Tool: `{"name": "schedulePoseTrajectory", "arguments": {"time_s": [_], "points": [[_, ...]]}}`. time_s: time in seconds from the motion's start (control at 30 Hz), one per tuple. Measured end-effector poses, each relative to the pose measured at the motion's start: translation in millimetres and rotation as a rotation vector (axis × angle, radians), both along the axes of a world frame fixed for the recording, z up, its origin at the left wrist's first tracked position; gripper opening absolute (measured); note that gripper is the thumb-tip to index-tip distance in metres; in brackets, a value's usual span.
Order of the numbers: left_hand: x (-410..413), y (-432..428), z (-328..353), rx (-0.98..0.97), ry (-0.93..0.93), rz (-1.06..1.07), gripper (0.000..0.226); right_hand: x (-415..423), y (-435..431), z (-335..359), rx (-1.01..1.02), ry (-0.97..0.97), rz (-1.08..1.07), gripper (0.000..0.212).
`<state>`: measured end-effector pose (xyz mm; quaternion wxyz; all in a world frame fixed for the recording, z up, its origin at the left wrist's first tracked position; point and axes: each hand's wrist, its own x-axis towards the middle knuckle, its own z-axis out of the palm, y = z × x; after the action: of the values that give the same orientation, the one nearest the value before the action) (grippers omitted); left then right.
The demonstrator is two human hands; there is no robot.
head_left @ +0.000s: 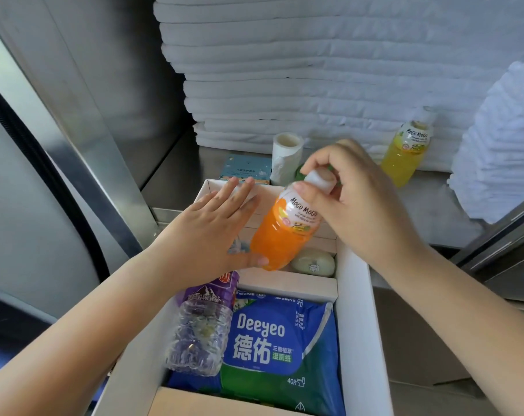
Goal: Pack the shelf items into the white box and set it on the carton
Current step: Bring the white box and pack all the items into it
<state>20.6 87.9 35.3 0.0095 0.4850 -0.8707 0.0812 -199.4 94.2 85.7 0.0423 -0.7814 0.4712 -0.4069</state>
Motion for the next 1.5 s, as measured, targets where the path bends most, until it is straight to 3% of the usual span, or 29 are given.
{"name": "schedulePoseTrajectory", "arguments": {"time_s": [0.2,0.43,0.57,0.67,0.83,0.97,1.17,1.37,1.5], "points": [[1.1,1.0,3.9,-0.003,-0.066,-0.008,0.088,1.5,-2.1,-15.8,0.037,0.139,-0.085,0.025],[-6.2,6.9,10.1,-0.045,-0.108,-0.022,0.080,-3.8,-2.4,-27.2,0.118,0.103,-0.115,0.019],[-21.4,14.9,16.4,-0.089,0.004,-0.071,0.069,-5.0,-1.1,-32.2,0.137,0.058,-0.141,0.020],[-30.2,10.2,13.1,0.018,0.135,-0.046,0.072,-5.7,0.4,-31.8,0.118,0.019,-0.145,0.021],[-37.5,-6.6,0.4,0.029,0.081,-0.052,0.082,-8.2,4.5,-27.1,0.217,-0.042,-0.099,0.024],[-39.5,-11.4,-6.4,-0.081,-0.056,-0.089,0.082,-11.1,5.3,-20.5,0.253,0.111,-0.077,0.019],[-39.8,-13.4,-5.2,-0.092,-0.020,-0.107,0.079,-22.1,4.9,-10.1,0.140,0.465,-0.047,0.010],[-38.7,-14.2,-11.2,-0.139,-0.144,-0.174,0.066,-27.0,3.8,-12.6,0.210,0.578,-0.050,0.018],[-38.8,-12.7,-9.6,-0.138,-0.109,-0.180,0.061,-22.9,-3.2,-19.0,0.270,0.664,-0.030,0.016]]}}
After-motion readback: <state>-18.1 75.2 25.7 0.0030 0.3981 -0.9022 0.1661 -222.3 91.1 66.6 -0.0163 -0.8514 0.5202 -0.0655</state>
